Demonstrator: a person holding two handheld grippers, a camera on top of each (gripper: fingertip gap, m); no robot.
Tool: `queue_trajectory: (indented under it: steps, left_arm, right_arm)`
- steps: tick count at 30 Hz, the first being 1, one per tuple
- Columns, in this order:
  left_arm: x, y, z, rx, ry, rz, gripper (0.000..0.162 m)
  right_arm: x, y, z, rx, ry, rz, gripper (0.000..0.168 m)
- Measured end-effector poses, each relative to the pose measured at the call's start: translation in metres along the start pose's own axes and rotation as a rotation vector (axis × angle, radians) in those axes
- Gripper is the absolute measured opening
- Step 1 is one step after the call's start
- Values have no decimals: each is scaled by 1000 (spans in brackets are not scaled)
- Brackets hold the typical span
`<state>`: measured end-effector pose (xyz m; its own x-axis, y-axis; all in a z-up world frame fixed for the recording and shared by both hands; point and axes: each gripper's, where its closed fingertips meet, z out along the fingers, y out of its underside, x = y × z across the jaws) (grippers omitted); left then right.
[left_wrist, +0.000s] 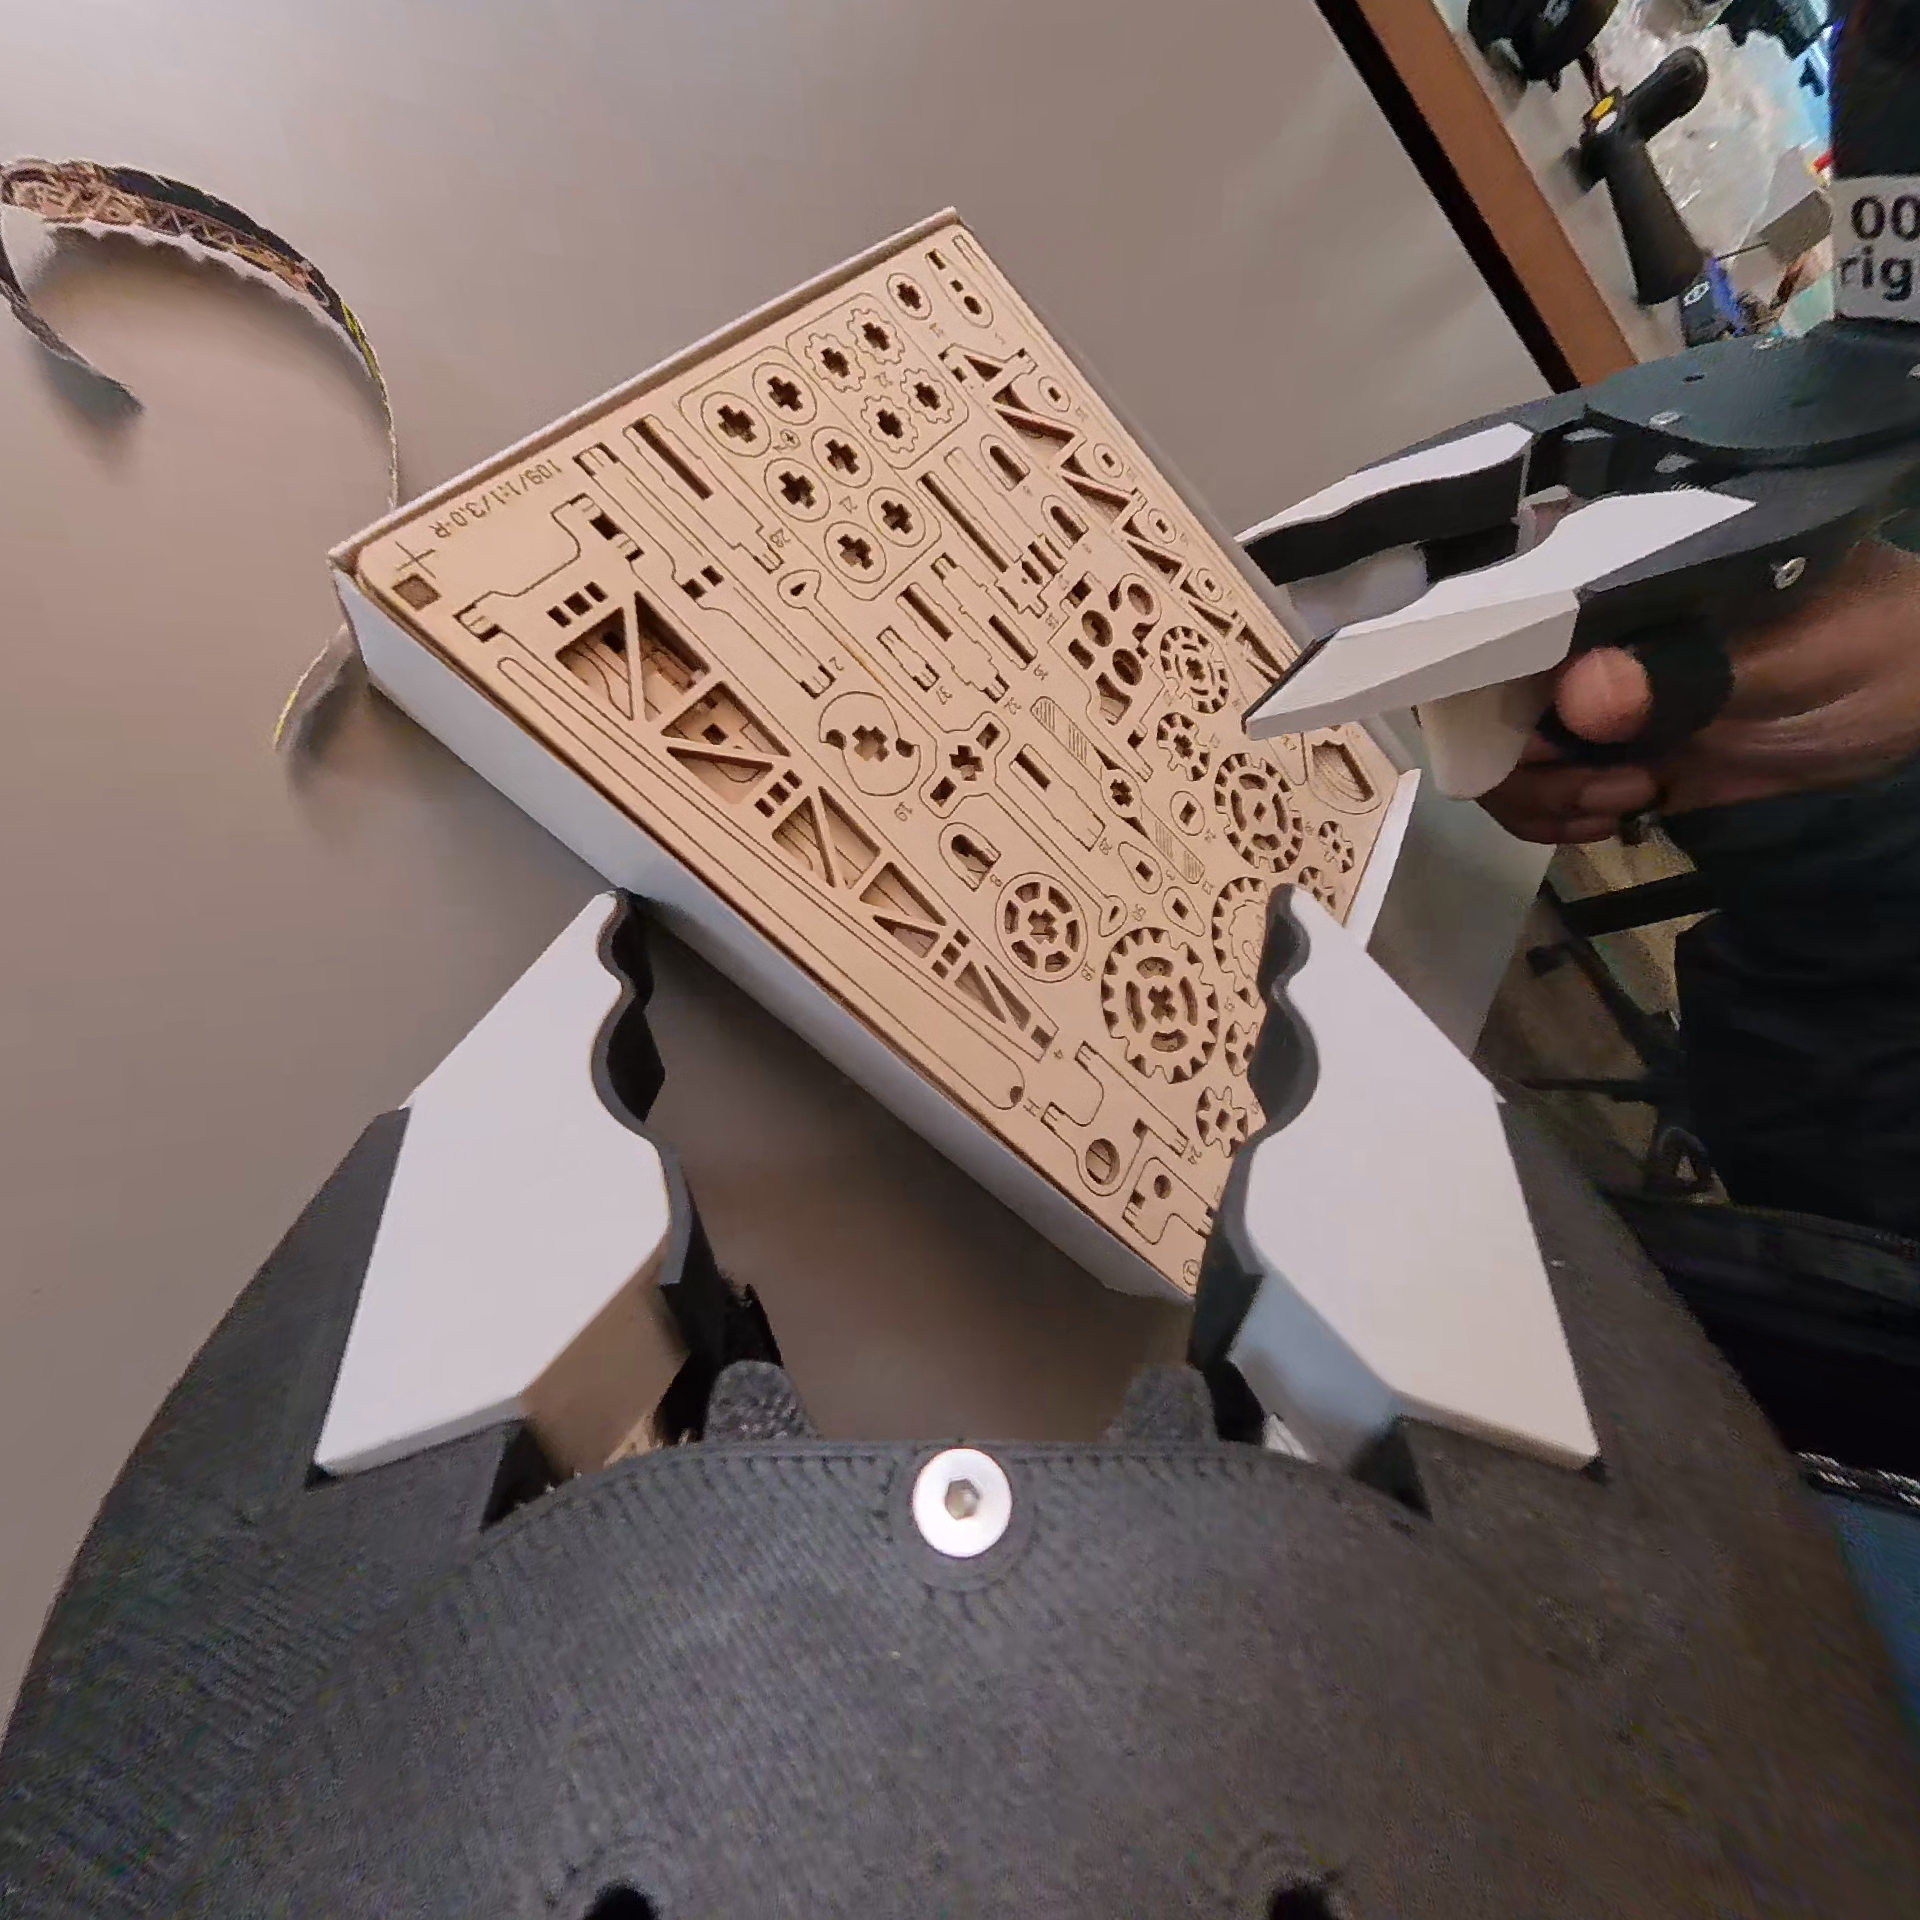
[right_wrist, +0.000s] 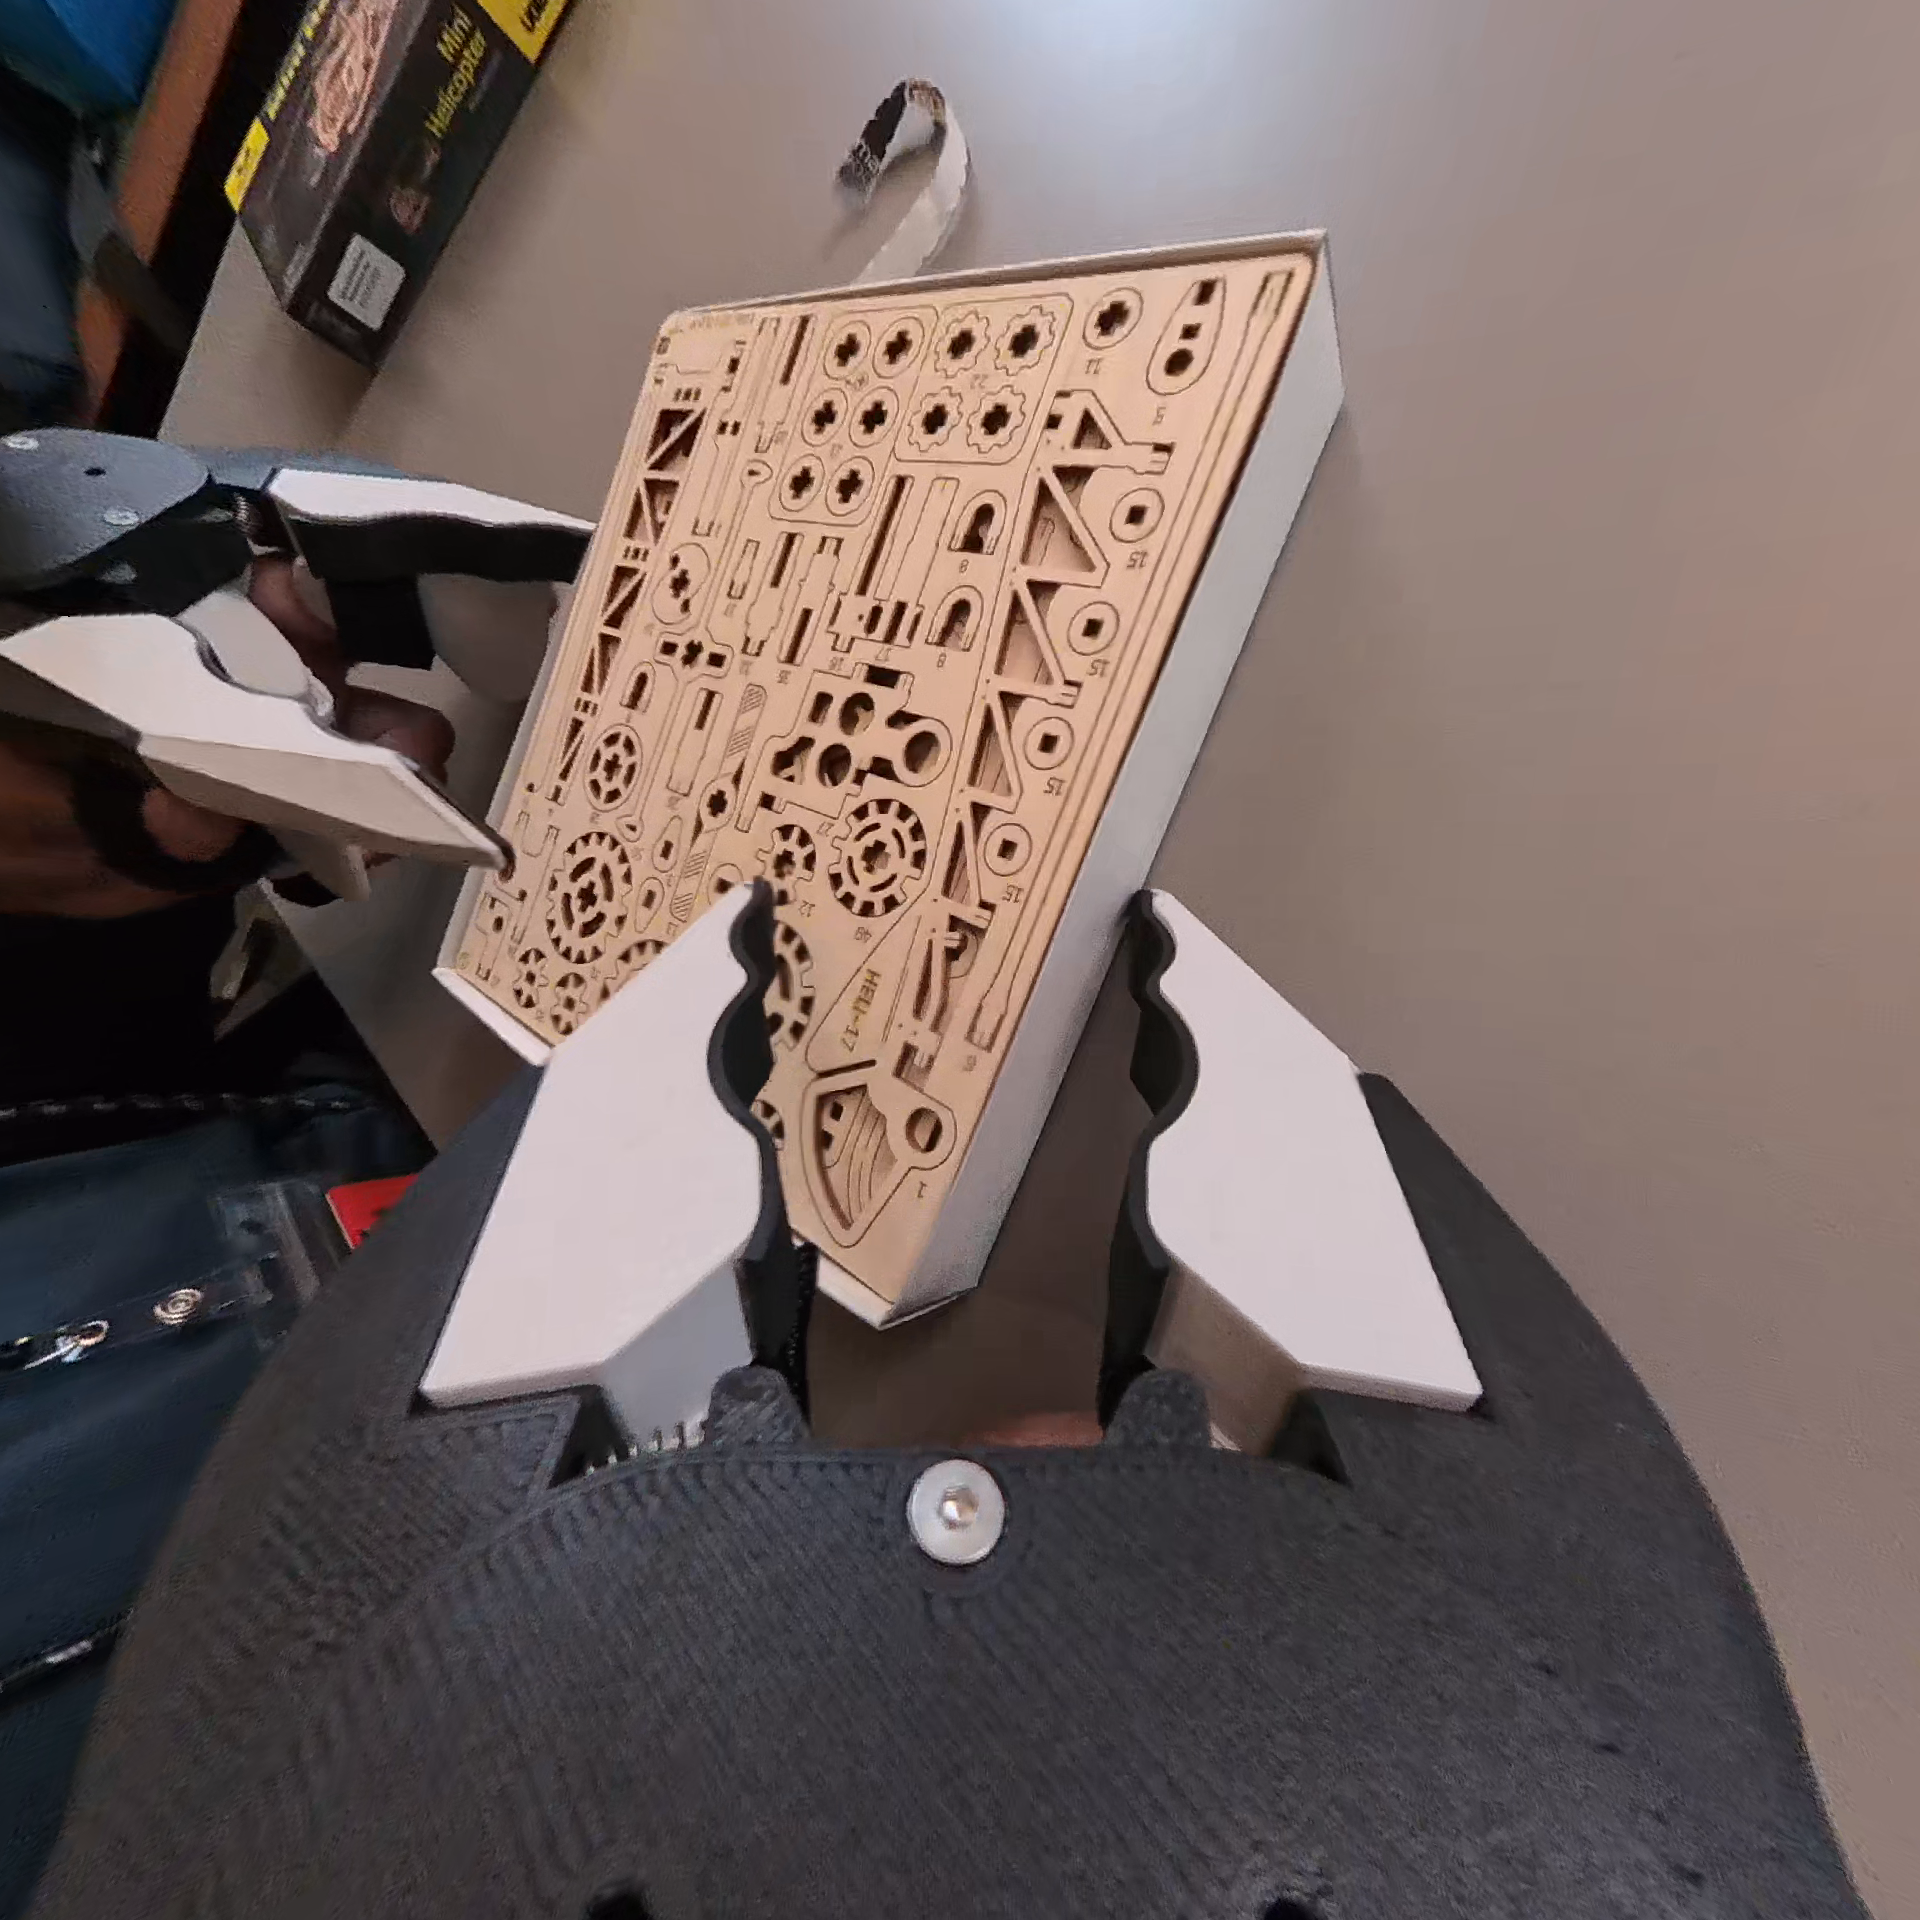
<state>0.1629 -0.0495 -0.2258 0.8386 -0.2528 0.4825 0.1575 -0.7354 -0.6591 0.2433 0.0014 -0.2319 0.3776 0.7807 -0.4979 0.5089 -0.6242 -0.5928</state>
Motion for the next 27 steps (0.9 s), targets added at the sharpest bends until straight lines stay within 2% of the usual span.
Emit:
queue_trajectory:
  steps: [4, 8, 16, 21, 27]
  left_arm:
    - [0, -2, 0, 22, -12, 0, 126]
    - [-6, -5, -2, 48, -25, -2, 136]
    - [-6, -18, -16, 156, 125, -143, 142]
    - [-6, -20, -19, 203, 142, -165, 144]
    - [-6, -21, -21, 219, 165, -186, 146]
  right_arm:
    - [-10, -7, -3, 38, -69, 31, 72]
    - [-34, -24, -16, 122, -162, 14, 65]
    - [-86, -56, -38, 272, -265, -80, 48]
    - [-94, -66, -36, 329, -245, -95, 51]
    - [-98, -72, -36, 393, -312, 24, 55]
